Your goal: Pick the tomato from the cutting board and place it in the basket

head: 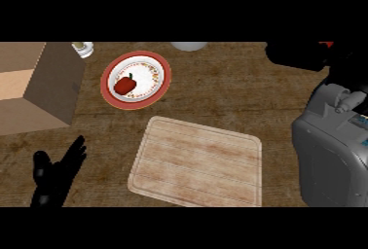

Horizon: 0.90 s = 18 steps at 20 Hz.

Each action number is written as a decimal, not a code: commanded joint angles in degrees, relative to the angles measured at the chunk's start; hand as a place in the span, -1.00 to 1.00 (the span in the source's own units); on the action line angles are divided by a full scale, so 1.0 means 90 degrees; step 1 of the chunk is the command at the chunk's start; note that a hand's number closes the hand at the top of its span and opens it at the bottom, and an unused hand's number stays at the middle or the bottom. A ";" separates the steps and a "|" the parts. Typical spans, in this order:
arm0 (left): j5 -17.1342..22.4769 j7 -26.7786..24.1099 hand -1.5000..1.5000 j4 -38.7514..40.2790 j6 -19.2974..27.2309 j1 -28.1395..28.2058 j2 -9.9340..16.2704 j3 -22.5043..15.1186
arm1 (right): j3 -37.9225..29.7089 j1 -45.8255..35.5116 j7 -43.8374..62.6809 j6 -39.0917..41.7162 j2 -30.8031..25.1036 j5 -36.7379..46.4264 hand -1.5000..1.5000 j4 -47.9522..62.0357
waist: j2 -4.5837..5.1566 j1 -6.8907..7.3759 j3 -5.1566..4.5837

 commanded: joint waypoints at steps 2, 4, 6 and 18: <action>0.0060 0.0184 0.00 0.0334 -0.0225 0.0128 0.0064 -0.0024 | -0.0922 -0.0889 0.0984 0.1183 -0.0377 0.0121 1.00 -0.0311 | 0.0049 0.0048 -0.0054; -0.0024 0.0364 0.00 0.0088 -0.0026 0.0101 -0.0031 -0.0074 | -0.1201 -0.1023 0.0901 0.1464 -0.0549 0.0063 1.00 -0.0352 | 0.0048 0.0068 -0.0049; -0.0159 0.0228 0.00 0.0096 0.0063 0.0147 -0.0168 -0.0197 | -0.1760 -0.0865 0.0422 0.1461 -0.0919 -0.0260 1.00 -0.0153 | 0.0070 0.0079 -0.0044; -0.0238 0.0237 0.00 0.0225 -0.0009 0.0089 -0.0234 -0.0184 | -0.3007 -0.0256 -0.0781 0.1790 -0.1874 -0.1095 1.00 0.0489 | 0.0098 0.0138 -0.0043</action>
